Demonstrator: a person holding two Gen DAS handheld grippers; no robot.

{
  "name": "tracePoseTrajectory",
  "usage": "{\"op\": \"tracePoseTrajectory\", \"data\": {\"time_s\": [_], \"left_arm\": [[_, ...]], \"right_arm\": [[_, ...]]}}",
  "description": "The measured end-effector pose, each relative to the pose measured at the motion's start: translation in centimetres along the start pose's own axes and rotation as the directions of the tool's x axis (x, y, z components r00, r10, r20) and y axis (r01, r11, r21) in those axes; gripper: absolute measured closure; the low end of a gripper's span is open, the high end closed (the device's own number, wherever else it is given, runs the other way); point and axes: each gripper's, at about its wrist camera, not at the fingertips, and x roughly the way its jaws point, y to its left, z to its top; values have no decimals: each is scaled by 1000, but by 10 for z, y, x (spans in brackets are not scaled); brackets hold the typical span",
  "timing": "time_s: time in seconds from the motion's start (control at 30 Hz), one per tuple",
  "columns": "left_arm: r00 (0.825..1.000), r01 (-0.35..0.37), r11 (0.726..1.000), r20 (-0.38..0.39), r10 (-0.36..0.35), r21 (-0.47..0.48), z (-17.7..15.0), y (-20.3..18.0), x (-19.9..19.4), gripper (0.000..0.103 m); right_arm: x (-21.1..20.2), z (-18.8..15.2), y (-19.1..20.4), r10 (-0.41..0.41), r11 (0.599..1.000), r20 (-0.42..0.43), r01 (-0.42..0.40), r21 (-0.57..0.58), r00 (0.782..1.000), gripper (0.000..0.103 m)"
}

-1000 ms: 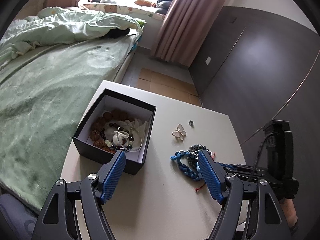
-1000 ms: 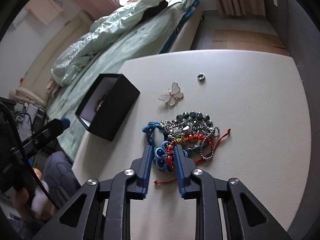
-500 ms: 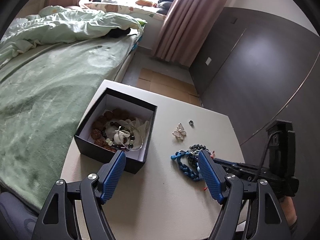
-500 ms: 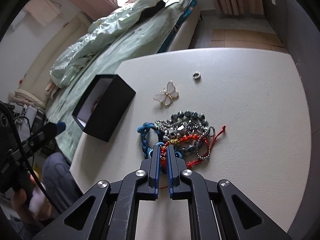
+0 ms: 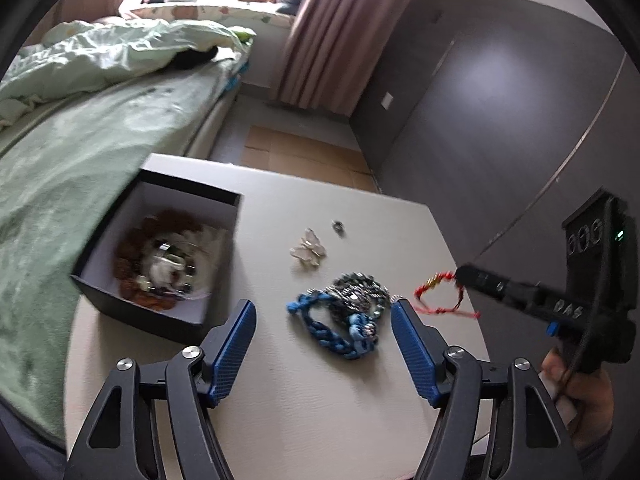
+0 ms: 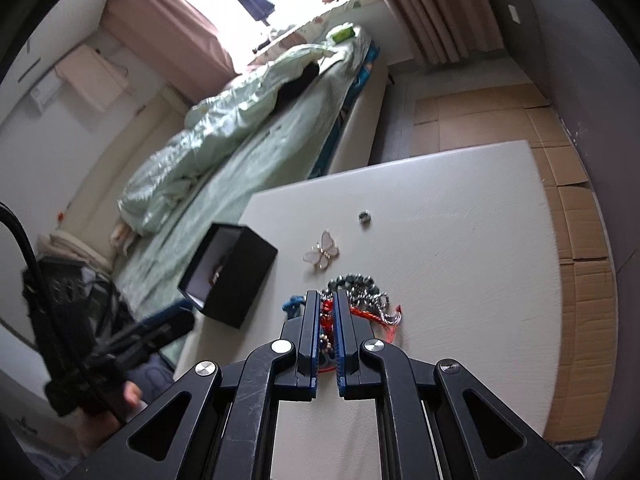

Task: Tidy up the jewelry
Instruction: 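Lift the red string bracelet up from the pile with the right gripper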

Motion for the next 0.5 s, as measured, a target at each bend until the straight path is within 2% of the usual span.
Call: {"op": "tracePoseTrajectory", "data": {"time_s": [0.2,0.5], "left_arm": [[998,1,999,-62,2,39,-7,-12,28,39],[993,-7,990,-116,24,144,-20,-38,57,39]], "right_arm": [[-17,4,-6,25,999,59,-27,24,998,95],[-25,7,-16,14,998,82,-19,52,997,95]]}}
